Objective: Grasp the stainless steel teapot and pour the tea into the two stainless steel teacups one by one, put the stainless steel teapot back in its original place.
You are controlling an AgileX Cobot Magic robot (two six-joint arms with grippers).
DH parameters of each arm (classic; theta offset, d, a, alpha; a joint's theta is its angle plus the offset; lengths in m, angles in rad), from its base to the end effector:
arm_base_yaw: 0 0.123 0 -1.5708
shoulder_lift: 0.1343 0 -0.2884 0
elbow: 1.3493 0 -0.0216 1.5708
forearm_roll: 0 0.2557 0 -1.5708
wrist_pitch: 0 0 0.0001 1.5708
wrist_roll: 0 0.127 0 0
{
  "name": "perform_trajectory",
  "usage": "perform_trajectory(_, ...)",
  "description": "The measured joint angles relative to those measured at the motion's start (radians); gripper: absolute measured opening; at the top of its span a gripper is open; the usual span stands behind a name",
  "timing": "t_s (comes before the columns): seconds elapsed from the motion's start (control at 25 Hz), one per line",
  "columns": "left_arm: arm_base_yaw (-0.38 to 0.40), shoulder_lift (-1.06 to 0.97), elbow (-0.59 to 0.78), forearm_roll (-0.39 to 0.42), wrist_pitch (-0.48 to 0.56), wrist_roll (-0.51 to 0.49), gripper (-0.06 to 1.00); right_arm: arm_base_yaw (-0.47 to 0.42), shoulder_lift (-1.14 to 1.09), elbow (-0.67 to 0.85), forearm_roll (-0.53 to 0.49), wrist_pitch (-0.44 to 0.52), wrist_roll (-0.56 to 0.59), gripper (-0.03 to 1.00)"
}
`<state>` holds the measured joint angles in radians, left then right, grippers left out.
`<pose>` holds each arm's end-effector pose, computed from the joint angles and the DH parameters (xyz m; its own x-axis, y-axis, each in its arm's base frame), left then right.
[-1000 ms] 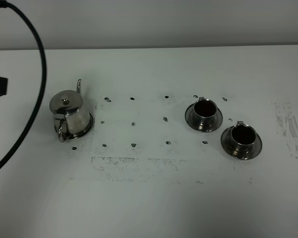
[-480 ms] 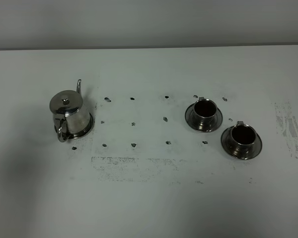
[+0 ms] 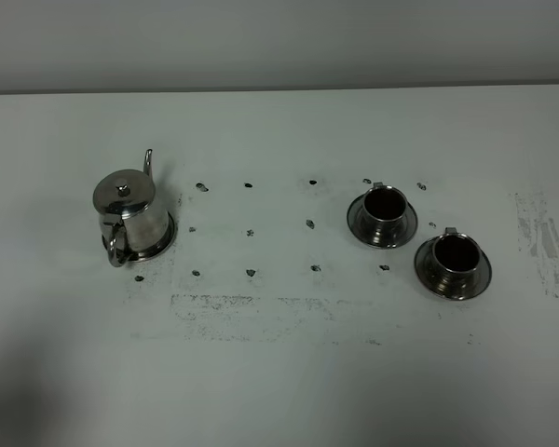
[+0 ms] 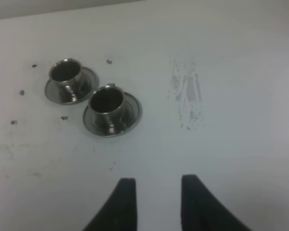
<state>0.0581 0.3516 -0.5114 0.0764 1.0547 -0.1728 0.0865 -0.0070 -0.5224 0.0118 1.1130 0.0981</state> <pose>0.0746 0.0128 0.2496 -0.7001 -0.1753 -0.6922 -0.1999 0.9788 -0.0457 0.0215 0.0032 0.2645 -0.4818 0.0617 -0.8741 -0.0462 0.9943 0.0957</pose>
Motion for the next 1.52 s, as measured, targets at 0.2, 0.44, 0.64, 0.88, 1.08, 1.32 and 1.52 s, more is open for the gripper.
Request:
perform_trajectory(0.2, 0.000, -0.116, 0.048, -0.001, 0.002, 0.004, 0.53, 0.000, 0.000, 0.000, 0.000, 0.000, 0.000, 0.22)
perform_trajectory(0.44, 0.000, -0.256, 0.053, 0.000, 0.002, 0.017, 0.53, 0.000, 0.000, 0.000, 0.000, 0.000, -0.001, 0.22)
perform_trajectory(0.64, -0.005, -0.345, 0.053, 0.000, 0.005, 0.019, 0.53, 0.000, 0.000, 0.000, 0.000, 0.000, 0.000, 0.22)
perform_trajectory(0.88, -0.044, -0.355, 0.053, 0.000, 0.007, 0.019, 0.53, 0.000, 0.000, 0.000, 0.000, 0.000, 0.001, 0.22)
perform_trajectory(1.08, -0.044, -0.355, 0.053, 0.000, 0.008, 0.019, 0.53, 0.000, 0.000, 0.000, 0.000, 0.000, 0.001, 0.22)
perform_trajectory(1.32, -0.044, -0.355, 0.053, 0.000, 0.008, 0.019, 0.53, 0.000, 0.000, 0.000, 0.000, 0.000, 0.000, 0.22)
perform_trajectory(1.52, -0.044, -0.355, 0.053, 0.000, 0.009, 0.019, 0.53, 0.000, 0.000, 0.000, 0.000, 0.000, 0.000, 0.22)
